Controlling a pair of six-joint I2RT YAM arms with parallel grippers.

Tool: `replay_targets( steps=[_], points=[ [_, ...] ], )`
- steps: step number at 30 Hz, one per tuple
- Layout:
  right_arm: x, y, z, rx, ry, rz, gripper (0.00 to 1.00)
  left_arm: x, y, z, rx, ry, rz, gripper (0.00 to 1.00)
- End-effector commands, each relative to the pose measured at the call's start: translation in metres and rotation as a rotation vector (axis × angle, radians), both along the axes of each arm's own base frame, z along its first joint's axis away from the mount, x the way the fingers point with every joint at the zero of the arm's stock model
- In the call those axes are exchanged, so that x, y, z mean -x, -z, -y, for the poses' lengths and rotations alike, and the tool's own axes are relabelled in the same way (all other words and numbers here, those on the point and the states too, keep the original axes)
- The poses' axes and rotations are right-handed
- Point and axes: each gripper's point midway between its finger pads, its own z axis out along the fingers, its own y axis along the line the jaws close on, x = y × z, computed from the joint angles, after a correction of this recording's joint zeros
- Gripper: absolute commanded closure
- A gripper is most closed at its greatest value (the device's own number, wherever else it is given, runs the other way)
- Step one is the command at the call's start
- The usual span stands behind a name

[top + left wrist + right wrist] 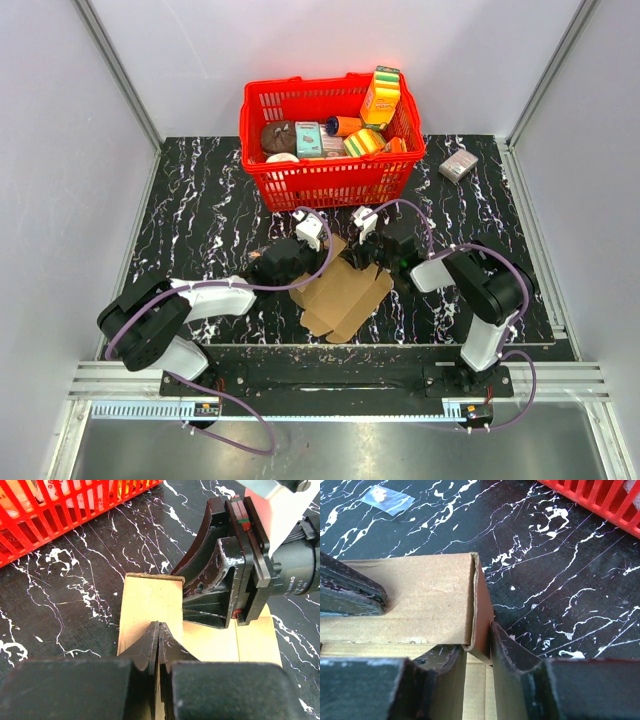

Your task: Fold the paper box

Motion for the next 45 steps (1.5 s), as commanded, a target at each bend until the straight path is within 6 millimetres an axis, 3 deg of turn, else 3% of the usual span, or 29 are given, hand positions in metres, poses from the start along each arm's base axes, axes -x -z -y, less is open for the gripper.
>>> replay_targets(
  steps=[1, 13, 18, 21, 24, 26, 28, 29, 30, 34, 35, 37, 41, 42, 45],
  points=[
    [-0.009, -0.015, -0.008, -0.046, -0.01, 0.076, 0.72, -0.005, -0.022, 0.008, 0.044, 0.017, 0.037, 1.0],
    [-0.007, -0.015, -0.008, -0.055, -0.017, 0.098, 0.88, -0.004, -0.021, 0.008, 0.048, 0.017, 0.036, 1.0],
    [-0.006, -0.023, -0.008, -0.068, -0.022, 0.118, 1.0, -0.004, -0.022, 0.007, 0.049, 0.015, 0.033, 1.0],
    [-0.006, -0.029, -0.008, -0.072, -0.024, 0.13, 1.0, -0.005, -0.028, 0.007, 0.053, 0.007, 0.038, 1.0],
    [-0.005, -0.036, -0.007, -0.068, -0.029, 0.137, 1.0, -0.006, -0.049, 0.003, 0.072, -0.007, 0.066, 0.99],
    [-0.002, -0.041, -0.007, -0.062, -0.038, 0.139, 1.0, -0.007, -0.063, 0.0, 0.078, -0.021, 0.08, 0.92],
    [0.001, -0.042, -0.004, -0.044, -0.041, 0.123, 1.0, -0.008, -0.094, -0.005, 0.116, -0.045, 0.126, 0.84],
    [0.002, -0.051, -0.004, -0.047, -0.041, 0.133, 1.0, -0.007, -0.1, -0.009, 0.118, -0.054, 0.127, 0.77],
    [0.003, -0.053, -0.003, -0.04, -0.04, 0.126, 1.0, -0.005, -0.119, -0.014, 0.148, -0.07, 0.155, 0.7],
    [0.007, -0.062, 0.003, 0.033, -0.044, 0.078, 1.0, 0.004, -0.17, -0.025, 0.22, -0.078, 0.21, 0.61],
    [0.007, -0.073, 0.005, 0.031, -0.038, 0.094, 1.0, 0.008, -0.174, -0.027, 0.228, -0.073, 0.202, 0.61],
    [0.009, -0.077, 0.013, 0.063, -0.018, 0.085, 1.0, 0.014, -0.191, -0.029, 0.255, -0.056, 0.212, 0.61],
    [0.016, -0.108, 0.024, 0.111, -0.01, 0.102, 1.0, 0.026, -0.191, -0.037, 0.246, -0.054, 0.162, 0.61],
    [0.012, -0.125, 0.023, 0.111, -0.01, 0.121, 1.0, 0.031, -0.196, -0.04, 0.253, -0.049, 0.165, 0.61],
    [0.026, -0.127, 0.033, 0.222, -0.054, 0.037, 1.0, 0.04, -0.198, -0.05, 0.244, -0.052, 0.151, 0.61]
  ],
)
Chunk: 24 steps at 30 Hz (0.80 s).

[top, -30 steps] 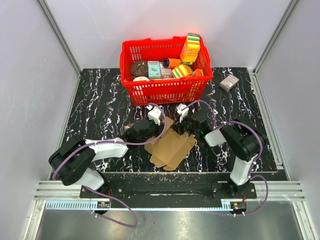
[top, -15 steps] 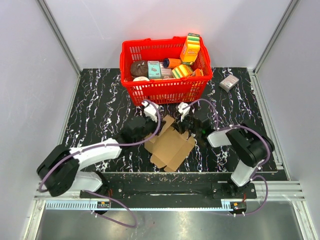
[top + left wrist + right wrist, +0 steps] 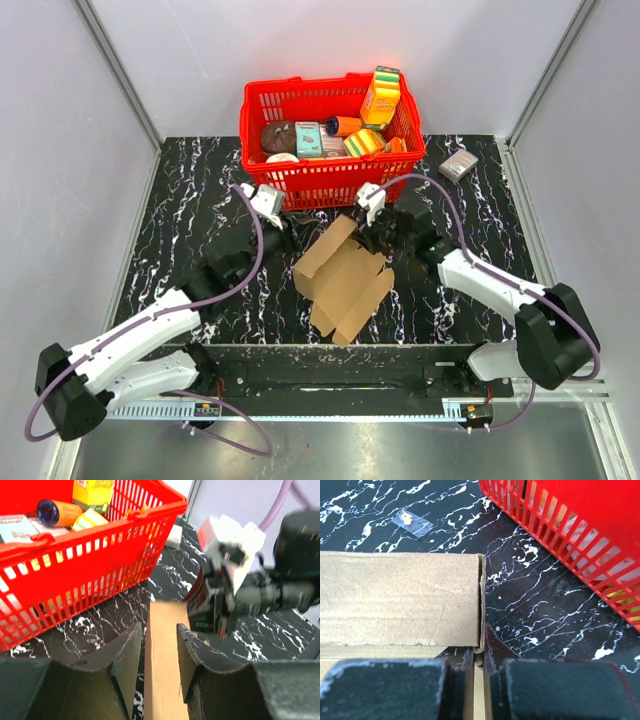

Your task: Fold the paper box

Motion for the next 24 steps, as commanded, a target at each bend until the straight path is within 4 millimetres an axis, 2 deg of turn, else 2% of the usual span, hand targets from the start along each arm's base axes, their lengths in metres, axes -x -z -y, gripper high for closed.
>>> replay_targets(
  steps=[1, 5, 6, 8, 9, 11, 12, 13, 15, 16, 18, 19, 24],
  points=[
    [0.01, -0.026, 0.012, 0.156, -0.05, -0.038, 1.0, 0.014, -0.011, -0.014, 0.0, 0.001, -0.03, 0.61],
    [0.012, -0.045, 0.013, 0.219, -0.103, -0.046, 1.0, 0.026, -0.008, -0.02, -0.024, 0.021, -0.063, 0.62],
    [0.011, -0.058, 0.013, 0.235, -0.11, -0.045, 1.0, 0.029, -0.012, -0.024, -0.019, 0.019, -0.058, 0.62],
    [0.008, -0.062, 0.016, 0.291, -0.136, -0.028, 1.0, 0.032, -0.01, -0.031, -0.025, 0.004, -0.074, 0.62],
    [0.008, -0.072, 0.021, 0.325, -0.132, -0.031, 1.0, 0.034, -0.015, -0.037, -0.011, -0.012, -0.064, 0.62],
    [0.004, -0.071, 0.027, 0.398, -0.143, -0.033, 1.0, 0.038, -0.013, -0.042, -0.007, -0.02, -0.073, 0.63],
    [0.006, -0.079, 0.034, 0.442, -0.139, -0.048, 1.0, 0.04, -0.016, -0.046, 0.003, -0.026, -0.065, 0.63],
    [0.004, -0.073, 0.038, 0.491, -0.155, -0.058, 1.0, 0.042, -0.013, -0.048, -0.002, -0.031, -0.074, 0.63],
    [0.009, -0.078, 0.048, 0.561, -0.169, -0.094, 1.0, 0.04, -0.01, -0.055, -0.01, -0.063, -0.084, 0.63],
    [0.007, -0.072, 0.049, 0.594, -0.178, -0.127, 1.0, 0.04, -0.006, -0.057, -0.025, -0.074, -0.096, 0.63],
    [0.013, -0.078, 0.058, 0.649, -0.182, -0.182, 1.0, 0.039, -0.003, -0.062, -0.036, -0.098, -0.104, 0.62],
    [0.013, -0.07, 0.059, 0.679, -0.19, -0.219, 1.0, 0.039, -0.001, -0.062, -0.046, -0.096, -0.11, 0.62],
    [0.024, -0.062, 0.064, 0.816, -0.218, -0.264, 1.0, 0.042, -0.003, -0.065, -0.044, -0.096, -0.106, 0.62]
  ],
)
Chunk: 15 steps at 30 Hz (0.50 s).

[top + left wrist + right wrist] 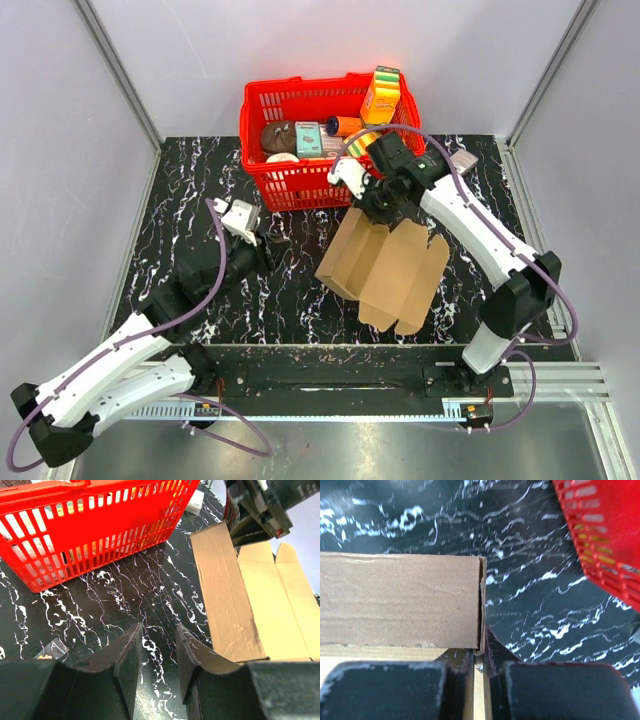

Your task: Fold the paper box

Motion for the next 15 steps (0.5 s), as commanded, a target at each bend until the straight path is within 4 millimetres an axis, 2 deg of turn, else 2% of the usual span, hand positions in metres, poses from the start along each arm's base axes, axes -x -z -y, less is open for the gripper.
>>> replay_targets(
  steps=[1, 6, 10, 15],
  points=[
    [0.028, 0.015, 0.019, 0.21, -0.06, -0.087, 1.0, 0.0, -0.02, -0.01, 0.031, -0.037, 0.029, 0.62],
    [0.03, 0.042, 0.022, 0.38, -0.114, -0.114, 1.0, 0.003, -0.025, -0.018, 0.034, -0.056, 0.035, 0.62],
    [0.029, 0.064, 0.009, 0.403, -0.145, -0.13, 1.0, 0.007, -0.029, -0.027, 0.038, -0.078, 0.046, 0.62],
    [0.021, 0.085, 0.009, 0.492, -0.133, -0.138, 1.0, 0.009, -0.03, -0.036, 0.051, -0.104, 0.057, 0.62]
  ],
)
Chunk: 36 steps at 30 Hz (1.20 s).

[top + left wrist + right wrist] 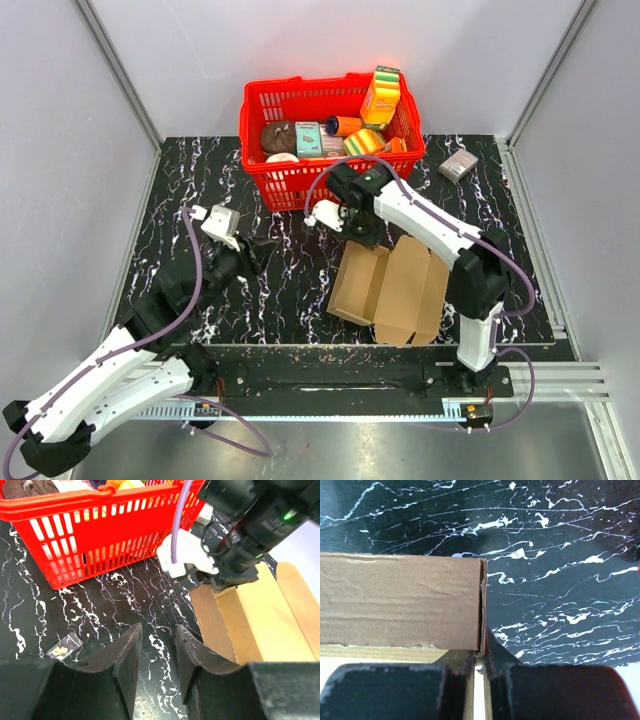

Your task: Fold the paper box

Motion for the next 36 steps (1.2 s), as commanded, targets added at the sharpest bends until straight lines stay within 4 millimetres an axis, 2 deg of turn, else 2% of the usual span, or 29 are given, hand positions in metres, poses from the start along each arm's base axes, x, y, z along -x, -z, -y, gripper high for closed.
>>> replay_targets(
  steps=[1, 4, 9, 18, 26, 30, 36],
  points=[
    [-0.011, 0.015, 0.005, 0.106, -0.017, 0.021, 1.0, -0.002, -0.022, -0.011, 0.045, -0.05, 0.046, 0.62],
    [-0.018, 0.028, 0.0, 0.126, -0.011, 0.008, 1.0, -0.001, -0.022, -0.011, 0.045, -0.047, 0.046, 0.62],
    [-0.017, 0.049, -0.005, 0.178, -0.035, -0.014, 1.0, 0.0, -0.022, -0.012, 0.042, -0.045, 0.054, 0.61],
    [-0.011, 0.058, -0.011, 0.202, -0.08, -0.022, 0.98, -0.002, -0.015, -0.009, 0.03, -0.042, 0.043, 0.61],
    [-0.003, 0.063, -0.019, 0.215, -0.102, -0.03, 0.85, -0.002, -0.009, -0.007, 0.03, -0.038, 0.027, 0.6],
    [-0.004, 0.065, -0.023, 0.214, -0.104, -0.032, 0.75, -0.001, -0.007, -0.009, 0.028, -0.04, 0.022, 0.6],
    [-0.005, 0.064, -0.029, 0.198, -0.097, -0.029, 0.67, 0.0, -0.004, -0.014, 0.025, -0.056, 0.018, 0.6]
  ],
)
